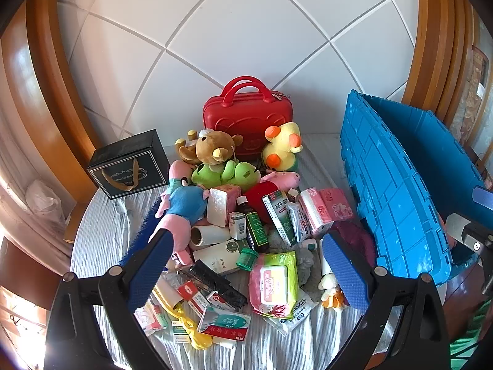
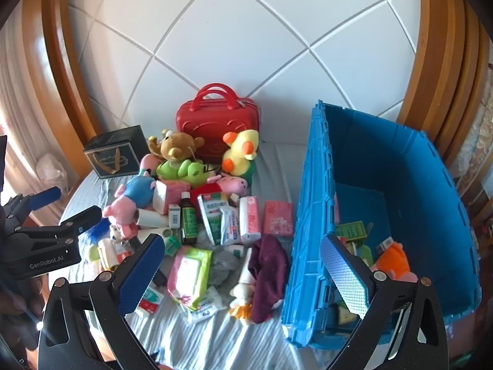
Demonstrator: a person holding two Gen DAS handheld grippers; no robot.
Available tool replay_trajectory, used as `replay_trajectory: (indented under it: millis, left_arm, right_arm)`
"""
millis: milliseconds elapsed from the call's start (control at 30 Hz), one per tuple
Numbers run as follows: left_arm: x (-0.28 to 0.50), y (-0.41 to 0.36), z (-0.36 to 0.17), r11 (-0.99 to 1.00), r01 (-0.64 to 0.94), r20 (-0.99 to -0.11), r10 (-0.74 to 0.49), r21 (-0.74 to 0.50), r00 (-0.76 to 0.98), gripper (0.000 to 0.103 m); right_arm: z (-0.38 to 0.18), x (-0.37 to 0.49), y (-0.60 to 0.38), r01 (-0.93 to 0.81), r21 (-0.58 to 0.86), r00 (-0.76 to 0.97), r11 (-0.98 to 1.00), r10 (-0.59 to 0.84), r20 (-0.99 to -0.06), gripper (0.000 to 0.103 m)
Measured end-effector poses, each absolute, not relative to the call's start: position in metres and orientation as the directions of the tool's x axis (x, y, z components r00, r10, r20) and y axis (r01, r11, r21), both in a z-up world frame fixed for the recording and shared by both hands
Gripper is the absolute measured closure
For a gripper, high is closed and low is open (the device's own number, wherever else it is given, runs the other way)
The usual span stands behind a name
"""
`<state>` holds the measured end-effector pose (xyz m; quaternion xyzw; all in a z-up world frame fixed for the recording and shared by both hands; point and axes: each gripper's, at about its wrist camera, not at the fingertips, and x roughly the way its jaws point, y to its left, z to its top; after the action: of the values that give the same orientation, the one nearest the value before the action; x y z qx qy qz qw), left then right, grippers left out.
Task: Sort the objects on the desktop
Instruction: 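Move the left tool to the pink pad pack while the right tool approaches the medicine box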
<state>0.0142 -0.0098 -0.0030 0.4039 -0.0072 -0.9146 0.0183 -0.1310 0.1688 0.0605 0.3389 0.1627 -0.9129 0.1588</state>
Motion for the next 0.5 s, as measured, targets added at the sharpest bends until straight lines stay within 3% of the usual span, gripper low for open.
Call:
replay_trajectory:
  millis: [500]
  left_arm:
    - [0.029,-0.058,-0.048,-0.996,0.087,-0.786,-0.076,0.028,-0.613,0.004]
  right_arm:
    - [0.012,-0.117,0.134,0.462,-0.18,-0.673,-0.868,-0.21,-0.709,0.0]
